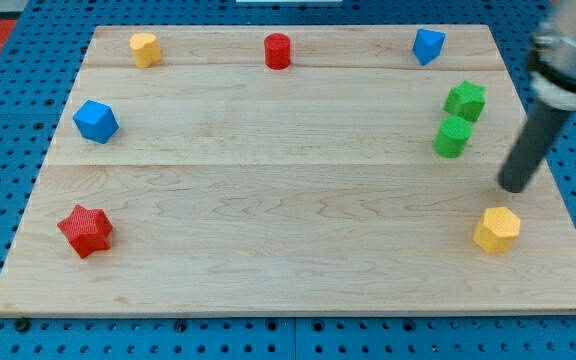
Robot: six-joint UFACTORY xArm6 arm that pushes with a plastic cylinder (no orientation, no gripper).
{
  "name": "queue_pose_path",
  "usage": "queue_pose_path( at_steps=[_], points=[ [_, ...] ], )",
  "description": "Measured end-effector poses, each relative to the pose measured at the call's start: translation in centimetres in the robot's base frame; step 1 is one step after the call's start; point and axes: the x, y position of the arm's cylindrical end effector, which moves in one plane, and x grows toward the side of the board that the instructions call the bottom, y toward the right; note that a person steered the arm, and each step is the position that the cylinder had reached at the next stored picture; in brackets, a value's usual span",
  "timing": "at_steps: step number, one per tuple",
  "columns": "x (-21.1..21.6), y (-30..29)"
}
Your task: Move the yellow hexagon to the bottom center of the board
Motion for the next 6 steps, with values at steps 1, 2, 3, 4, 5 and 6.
queue_pose_path(
  at_steps=[1,2,3,4,5,6],
  points=[
    [1.0,1.7],
    [3.4,0.9],
    [3.8,-7.6],
    [3.6,-7.2],
    [2.2,-3.4],
    [3.0,0.2]
  ],
)
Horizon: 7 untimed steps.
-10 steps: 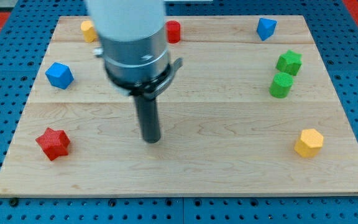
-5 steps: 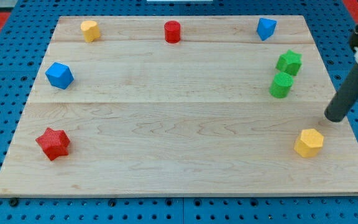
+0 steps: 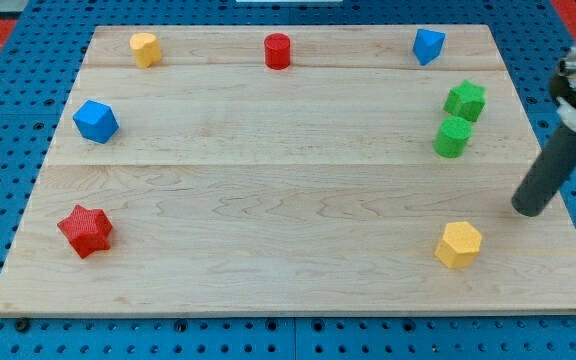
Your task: Move the yellow hexagon to the bottom center of the board
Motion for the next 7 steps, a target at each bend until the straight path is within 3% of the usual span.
queue_pose_path(
  at_steps=[2,4,6,7],
  points=[
    [0.1,0.3],
    [1.6,-3.5],
    [-0.1,-8.4],
    [-0.5,-4.6]
  ],
)
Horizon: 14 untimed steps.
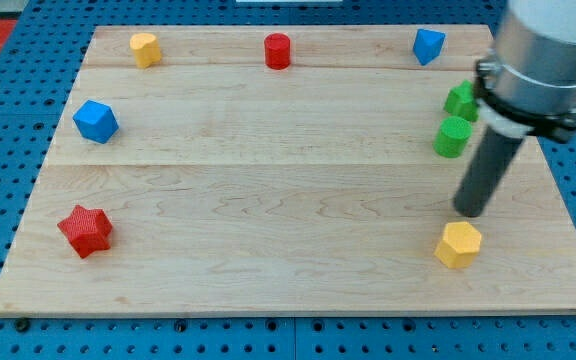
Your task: Move the yellow hexagon to the bottom center of the board
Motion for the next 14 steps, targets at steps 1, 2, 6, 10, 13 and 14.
queue_pose_path(
  at_steps=[1,2,6,10,13,14],
  points=[
    [2.9,6.8],
    [7.5,7.3],
    [0.0,-8.5],
    [-1.8,-8.4],
    [-3.5,-6.8],
    [-3.5,-2.0]
  ],
)
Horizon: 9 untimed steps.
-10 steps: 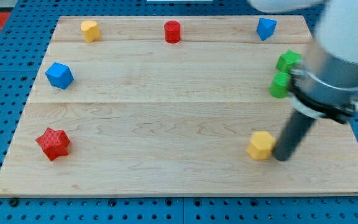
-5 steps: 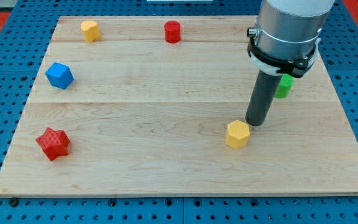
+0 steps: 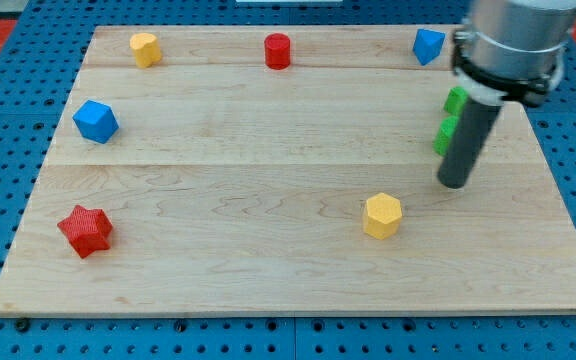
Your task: Move the yellow hexagon to the bottom center of the board
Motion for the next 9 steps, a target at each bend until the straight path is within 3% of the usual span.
queue_pose_path(
  at_steps=[1,3,4,5,6,8,9],
  points=[
    [1.7,0.6],
    [2.2,-9.0],
    [1.9,-9.2],
    [0.4,-1.7],
    [3.2,-2.2],
    [4.5,-14.9],
    [1.4,-16.8]
  ],
)
